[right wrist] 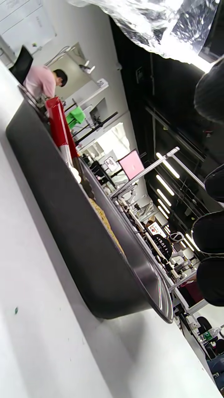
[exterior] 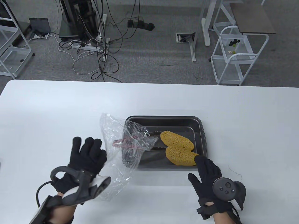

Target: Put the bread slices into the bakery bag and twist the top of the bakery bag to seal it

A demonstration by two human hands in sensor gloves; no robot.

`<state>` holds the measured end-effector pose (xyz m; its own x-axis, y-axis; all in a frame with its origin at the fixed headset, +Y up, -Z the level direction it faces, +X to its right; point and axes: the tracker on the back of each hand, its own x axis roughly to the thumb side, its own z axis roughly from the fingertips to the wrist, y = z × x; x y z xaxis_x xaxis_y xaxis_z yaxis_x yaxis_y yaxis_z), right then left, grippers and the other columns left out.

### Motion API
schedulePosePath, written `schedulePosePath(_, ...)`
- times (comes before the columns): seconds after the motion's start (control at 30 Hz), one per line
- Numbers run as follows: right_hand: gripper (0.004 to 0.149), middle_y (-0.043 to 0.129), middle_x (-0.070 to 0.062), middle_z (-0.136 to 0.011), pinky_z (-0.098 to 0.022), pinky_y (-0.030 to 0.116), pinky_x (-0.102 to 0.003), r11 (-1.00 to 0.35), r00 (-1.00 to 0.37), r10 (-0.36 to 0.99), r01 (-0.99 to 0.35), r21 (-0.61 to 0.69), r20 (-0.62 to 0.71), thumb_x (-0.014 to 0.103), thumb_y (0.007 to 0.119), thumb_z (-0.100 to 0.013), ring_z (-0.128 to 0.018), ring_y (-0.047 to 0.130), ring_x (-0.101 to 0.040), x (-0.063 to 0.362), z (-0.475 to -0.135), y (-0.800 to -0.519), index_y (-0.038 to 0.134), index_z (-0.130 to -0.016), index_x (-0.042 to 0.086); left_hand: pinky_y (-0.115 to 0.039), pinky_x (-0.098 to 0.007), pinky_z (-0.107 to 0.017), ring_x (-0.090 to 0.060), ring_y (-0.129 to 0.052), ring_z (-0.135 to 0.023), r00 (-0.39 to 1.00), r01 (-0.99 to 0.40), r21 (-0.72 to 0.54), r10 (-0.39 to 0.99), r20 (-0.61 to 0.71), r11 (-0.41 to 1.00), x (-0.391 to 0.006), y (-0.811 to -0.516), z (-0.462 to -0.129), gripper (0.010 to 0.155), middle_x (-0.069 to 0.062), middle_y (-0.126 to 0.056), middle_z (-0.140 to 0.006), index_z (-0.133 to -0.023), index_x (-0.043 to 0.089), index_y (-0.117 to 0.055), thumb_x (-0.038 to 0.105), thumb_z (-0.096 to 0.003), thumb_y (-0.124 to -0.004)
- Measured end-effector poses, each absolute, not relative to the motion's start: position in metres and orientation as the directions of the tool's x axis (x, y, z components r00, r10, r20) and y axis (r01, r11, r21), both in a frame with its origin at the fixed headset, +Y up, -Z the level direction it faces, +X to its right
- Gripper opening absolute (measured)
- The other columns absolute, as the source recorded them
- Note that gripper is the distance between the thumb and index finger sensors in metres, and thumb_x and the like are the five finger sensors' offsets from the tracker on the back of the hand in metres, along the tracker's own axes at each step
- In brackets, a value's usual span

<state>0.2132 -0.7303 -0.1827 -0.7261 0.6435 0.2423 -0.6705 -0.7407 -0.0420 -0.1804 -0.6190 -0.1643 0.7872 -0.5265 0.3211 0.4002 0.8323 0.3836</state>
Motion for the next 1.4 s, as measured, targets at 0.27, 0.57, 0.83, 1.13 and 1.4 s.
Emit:
schedulePosePath(0.27,0.084,0.071,-0.032,-0.104,-0.063,0.042,-0.078,-0.513,-0.475,0.837,-0.853,0.091,0.271,0.060,0.070,-0.047,-0.088,0.068,-0.064,0.216,-0.189,-0.740,0.053,-0.108,0.005,-0.029,-0.065,-0.088,-0.030,-0.060,-0.111,0.358,0.569,0.626,-0.846,0.395,0.533,-0.116,-0.655,-0.119,0.051,-0.002,-0.054,-0.114,-0.094,0.033,-0.068,0.046,-0.0471,-0.084)
schedulePosePath(0.57,0.094,0.063,-0.030,-0.108,-0.065,0.038,-0.079,-0.395,-0.277,0.909,-0.814,0.427,0.313,0.064,0.077,-0.043,-0.094,0.061,-0.061,0.191,-0.192,-0.746,0.046,-0.110,0.006,-0.025,-0.064,-0.088,-0.029,-0.055,-0.112,0.268,0.509,0.707,-0.871,0.411,0.490,-0.095,-0.662,-0.105,0.052,0.000,-0.050,-0.115,-0.095,0.036,-0.065,0.047,-0.0469,-0.083)
schedulePosePath(0.83,0.054,0.089,-0.027,-0.090,-0.064,0.045,-0.077,-0.406,-0.278,0.904,-0.796,0.449,0.324,0.043,0.081,-0.048,-0.081,0.082,-0.056,0.177,-0.189,-0.743,0.090,-0.083,0.004,-0.024,-0.064,-0.088,-0.029,-0.055,-0.112,0.261,0.484,0.725,-0.871,0.415,0.490,-0.091,-0.667,-0.103,0.053,0.000,-0.049,-0.115,-0.095,0.036,-0.064,0.047,-0.0470,-0.082)
schedulePosePath(1.13,0.044,0.098,-0.024,-0.080,-0.062,0.053,-0.074,-0.367,-0.237,0.901,-0.863,0.346,0.364,0.037,0.084,-0.046,-0.071,0.091,-0.052,0.191,-0.188,-0.732,0.098,-0.071,0.004,-0.029,-0.066,-0.087,-0.031,-0.061,-0.111,0.583,0.406,0.561,-0.677,0.449,0.722,-0.113,-0.634,-0.128,0.064,-0.002,-0.057,-0.114,-0.106,0.040,-0.052,0.053,-0.0476,-0.076)
schedulePosePath(1.4,0.040,0.103,-0.022,-0.073,-0.062,0.045,-0.077,-0.187,-0.162,0.940,-0.981,0.056,0.299,0.037,0.086,-0.046,-0.066,0.095,-0.050,0.217,-0.179,-0.721,0.101,-0.066,0.005,-0.030,-0.069,-0.086,-0.038,-0.060,-0.110,0.908,0.100,0.440,-0.262,0.326,0.892,-0.153,-0.579,-0.147,0.079,-0.010,-0.054,-0.117,-0.112,0.031,-0.046,0.068,-0.0452,-0.064)
